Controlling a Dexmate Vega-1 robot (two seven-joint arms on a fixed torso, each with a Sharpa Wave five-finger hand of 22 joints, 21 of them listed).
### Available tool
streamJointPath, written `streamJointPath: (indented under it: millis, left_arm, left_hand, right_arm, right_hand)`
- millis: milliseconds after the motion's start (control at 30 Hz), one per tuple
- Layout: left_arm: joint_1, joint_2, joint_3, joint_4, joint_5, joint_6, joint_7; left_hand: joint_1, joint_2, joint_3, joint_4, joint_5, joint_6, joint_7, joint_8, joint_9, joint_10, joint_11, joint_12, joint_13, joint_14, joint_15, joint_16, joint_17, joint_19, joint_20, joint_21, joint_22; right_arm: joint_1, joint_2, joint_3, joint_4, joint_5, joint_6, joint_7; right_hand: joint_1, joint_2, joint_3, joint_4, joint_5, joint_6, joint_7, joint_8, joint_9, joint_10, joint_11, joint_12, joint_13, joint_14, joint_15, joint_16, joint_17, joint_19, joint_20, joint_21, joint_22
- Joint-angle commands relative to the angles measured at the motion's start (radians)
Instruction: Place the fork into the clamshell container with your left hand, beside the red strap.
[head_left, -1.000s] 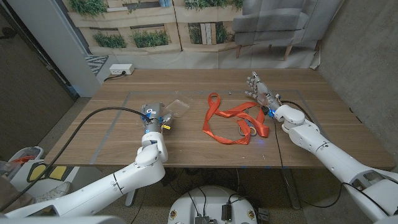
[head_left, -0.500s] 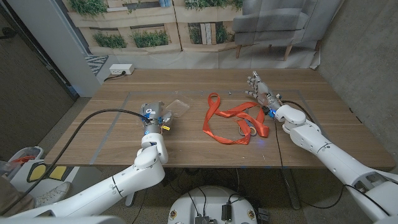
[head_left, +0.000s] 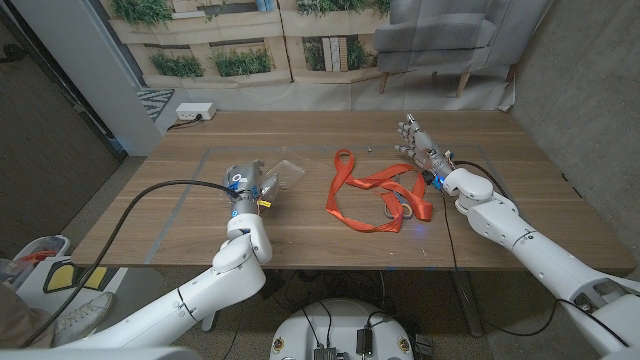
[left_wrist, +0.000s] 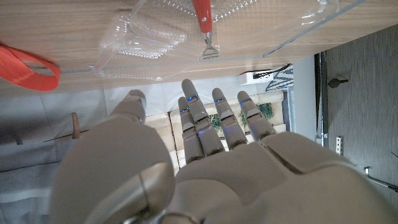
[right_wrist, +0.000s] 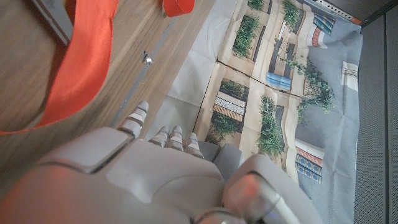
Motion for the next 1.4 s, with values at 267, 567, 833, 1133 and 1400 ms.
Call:
streamJointPath:
  millis: [267,567,833,1133,1400]
  left_arm:
    - [0.046,-0.005,-0.071,-0.051,-0.078,-0.105,0.026]
    - [0.066,0.001,-0.108,-0.06,-0.12,-0.17,0.025]
    - [0.086,-0.006,-0.144,-0.05,-0.163,-0.28,0.044]
    - [0.084,-0.018,-0.169,-0.027,-0.199,-0.374,0.047]
    - [0.077,-0.035,-0.182,-0.007,-0.245,-0.458,0.031]
  left_hand:
    - [-0.03,0.012,0.002,0.008,-0.004,-0.007,0.011,0.003,0.003,-0.004,0.008,-0.006,0.005,0.001,-0.035,0.008,0.004,-0.007,0.01,-0.001,0.002]
    - [-0.1,0.043,-0.007,0.049,-0.009,-0.023,0.029,0.001,0.004,-0.015,0.032,-0.016,0.008,-0.012,-0.018,0.011,0.012,-0.013,0.021,-0.001,0.003]
    - [-0.165,0.049,-0.025,0.086,-0.018,-0.028,0.042,0.001,0.004,-0.017,0.047,-0.02,0.011,-0.018,-0.008,0.013,0.015,-0.013,0.021,0.001,0.003]
    - [-0.212,0.044,-0.038,0.106,-0.024,-0.034,0.047,0.001,0.002,-0.057,0.077,-0.043,0.005,-0.048,0.002,0.002,0.013,-0.011,0.022,0.003,0.003]
    - [-0.244,0.039,-0.046,0.116,-0.027,-0.034,0.051,0.002,0.001,-0.111,0.114,-0.066,-0.006,-0.056,0.009,-0.003,0.009,-0.006,0.02,0.004,0.003]
  right_arm:
    - [-0.016,-0.013,0.007,-0.041,-0.003,-0.014,-0.022]
    - [-0.013,-0.013,0.005,-0.041,-0.007,-0.015,-0.022]
    - [-0.013,-0.014,0.007,-0.047,-0.011,-0.018,-0.032]
    - [-0.034,-0.024,0.017,-0.077,-0.007,-0.027,-0.053]
    - [-0.057,-0.032,0.027,-0.092,0.002,-0.027,-0.063]
  right_hand:
    - [0.003,-0.001,-0.005,0.001,-0.001,0.003,-0.005,-0.002,0.002,0.002,0.001,-0.004,0.003,0.002,-0.013,0.001,-0.001,-0.005,-0.001,-0.001,0.006]
    - [0.003,-0.002,-0.006,0.001,-0.002,0.003,-0.005,-0.002,0.002,0.002,0.0,-0.005,0.003,0.002,-0.012,0.001,-0.001,-0.005,-0.001,-0.001,0.006]
    - [0.003,-0.002,-0.006,0.001,-0.001,0.004,-0.005,-0.002,0.002,0.002,0.002,-0.004,0.003,0.003,-0.013,0.001,-0.001,-0.005,-0.001,-0.001,0.006]
    - [0.002,-0.002,-0.007,0.001,-0.001,0.004,-0.005,-0.002,0.002,0.003,0.001,-0.004,0.003,0.003,-0.012,0.001,-0.001,-0.003,0.0,-0.001,0.006]
    - [0.002,-0.001,-0.007,0.001,-0.001,0.003,-0.005,-0.002,0.002,0.003,0.001,-0.005,0.003,0.003,-0.01,0.001,-0.001,0.008,0.0,0.004,0.006]
